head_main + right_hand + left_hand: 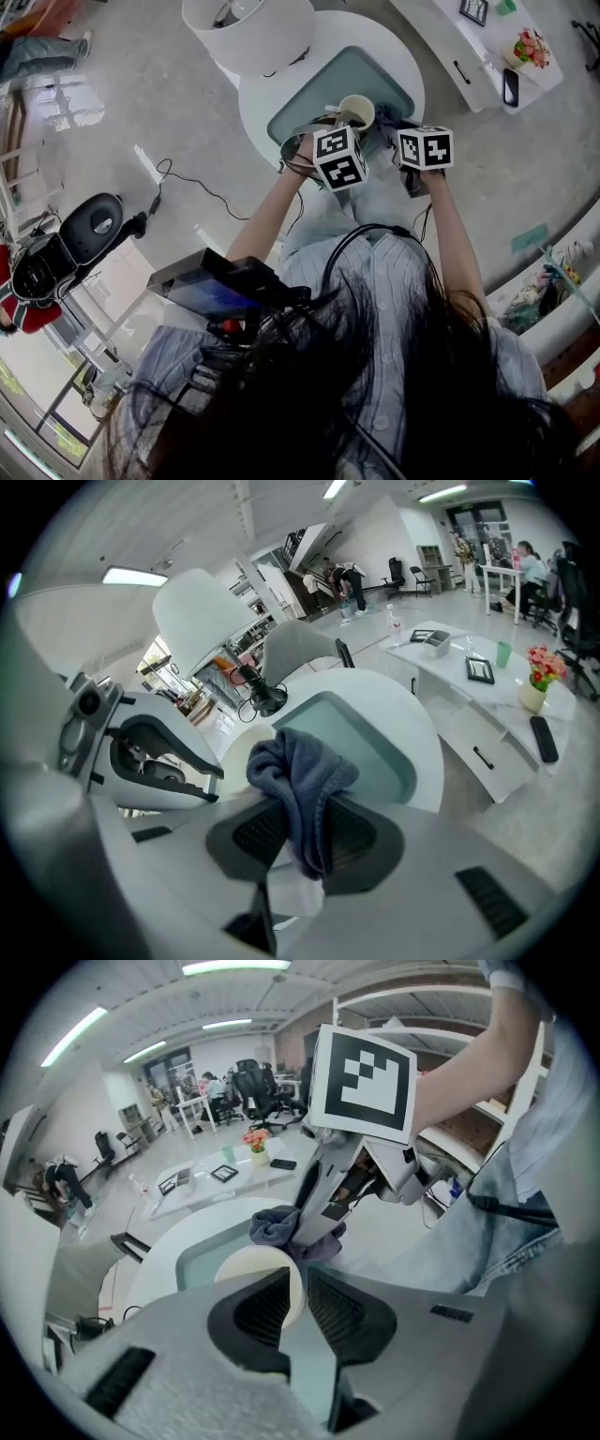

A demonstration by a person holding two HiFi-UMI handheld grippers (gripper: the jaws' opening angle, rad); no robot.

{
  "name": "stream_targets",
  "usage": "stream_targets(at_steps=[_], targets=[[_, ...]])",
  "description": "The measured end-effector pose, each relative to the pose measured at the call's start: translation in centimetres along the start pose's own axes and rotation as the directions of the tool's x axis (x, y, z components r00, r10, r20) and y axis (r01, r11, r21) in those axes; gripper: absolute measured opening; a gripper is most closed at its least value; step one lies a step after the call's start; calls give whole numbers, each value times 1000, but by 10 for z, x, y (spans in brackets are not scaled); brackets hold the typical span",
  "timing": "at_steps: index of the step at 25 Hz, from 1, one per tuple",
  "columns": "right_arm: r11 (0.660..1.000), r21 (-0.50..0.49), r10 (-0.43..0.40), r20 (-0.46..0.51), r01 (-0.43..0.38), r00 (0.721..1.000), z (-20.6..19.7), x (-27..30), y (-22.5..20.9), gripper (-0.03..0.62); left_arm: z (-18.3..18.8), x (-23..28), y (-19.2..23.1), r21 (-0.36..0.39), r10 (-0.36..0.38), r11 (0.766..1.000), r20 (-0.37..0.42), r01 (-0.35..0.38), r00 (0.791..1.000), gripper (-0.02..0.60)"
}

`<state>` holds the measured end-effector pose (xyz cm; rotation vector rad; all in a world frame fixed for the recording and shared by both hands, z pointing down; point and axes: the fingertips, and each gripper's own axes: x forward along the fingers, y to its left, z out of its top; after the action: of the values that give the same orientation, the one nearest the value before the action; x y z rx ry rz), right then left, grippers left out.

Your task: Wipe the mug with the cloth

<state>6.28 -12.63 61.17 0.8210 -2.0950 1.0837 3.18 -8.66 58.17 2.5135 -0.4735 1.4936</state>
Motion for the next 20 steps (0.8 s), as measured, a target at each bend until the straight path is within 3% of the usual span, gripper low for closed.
stream_targets(at_steps=[5,10,13,15,20], targets=[[997,-83,4,-34,-7,999,2,-1,-5,98,7,10,-4,-168,115,979,-13,-116,993,46],[992,-123,25,-59,-32,998,10,0,-6,98,7,15,12,-369,219,904,-32,-215,975,46],[988,-145,42,-76,-53,996,12,5,-3,98,0,19,13,-430,203,879,-55,-207,978,46],[984,-162,60,-93,-75,994,13,8,-3,98,-4,25,8,-454,167,872,-80,-185,983,46],[964,-240,83,-143,-115,986,18,10,-3,98,-7,27,10,-484,161,857,-75,-178,984,46]])
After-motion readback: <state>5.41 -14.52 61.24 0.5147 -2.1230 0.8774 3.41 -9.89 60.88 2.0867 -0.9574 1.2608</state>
